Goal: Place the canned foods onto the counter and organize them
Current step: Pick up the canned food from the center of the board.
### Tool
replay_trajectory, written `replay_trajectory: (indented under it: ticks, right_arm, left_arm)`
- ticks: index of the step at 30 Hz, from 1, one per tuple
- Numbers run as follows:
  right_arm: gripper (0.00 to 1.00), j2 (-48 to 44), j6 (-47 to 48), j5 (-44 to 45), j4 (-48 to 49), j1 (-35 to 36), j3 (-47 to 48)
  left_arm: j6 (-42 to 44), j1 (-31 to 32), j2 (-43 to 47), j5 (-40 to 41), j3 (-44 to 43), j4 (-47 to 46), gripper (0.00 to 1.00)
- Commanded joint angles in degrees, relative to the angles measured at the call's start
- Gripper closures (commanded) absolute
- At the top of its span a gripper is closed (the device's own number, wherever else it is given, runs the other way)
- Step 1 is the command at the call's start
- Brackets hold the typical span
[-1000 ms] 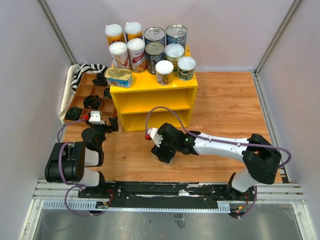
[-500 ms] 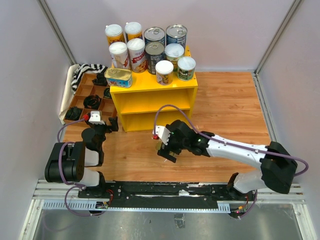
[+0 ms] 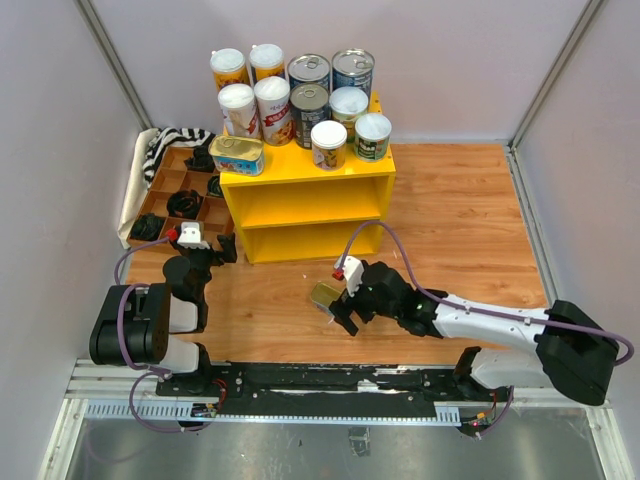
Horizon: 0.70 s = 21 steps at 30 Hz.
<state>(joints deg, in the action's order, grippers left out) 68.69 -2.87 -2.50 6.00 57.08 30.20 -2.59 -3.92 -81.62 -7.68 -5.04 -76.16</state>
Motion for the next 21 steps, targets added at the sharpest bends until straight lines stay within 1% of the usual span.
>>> replay_trajectory:
  ticks: [1, 6, 13, 16, 19, 21]
  right_arm:
    - [0.04, 2.4, -2.4, 1.5, 6.8, -0.7, -1.0]
    - [0.09, 5.5, -1.8, -0.4, 11.5, -0.7, -1.8]
    - [0.19, 10.0, -0.9, -1.6, 12.9, -0.7, -1.0]
    - [0.27, 10.3, -1.0, -1.3, 12.8, -0.7, -0.7]
    - [0.41, 8.4, -0.9, -0.3, 11.4, -0.6, -0.1]
    - [0.50, 6.2, -0.4, 0.0, 8.2, -0.6, 1.6]
  left_arm:
    - [0.7, 0.2, 0.0, -0.2, -0.6, -1.2, 0.00]
    - [0.7, 0.3, 0.0, -0.2, -0.6, -1.1, 0.00]
    - [0.7, 0.3, 0.0, -0.2, -0.6, -1.2, 0.00]
    - [0.7, 0.3, 0.0, -0.2, -0.6, -1.2, 0.00]
    - [0.7, 0.2, 0.0, -0.2, -0.6, -1.1, 0.00]
    - [0.7, 0.3, 0.0, -0.2, -0.6, -1.2, 0.00]
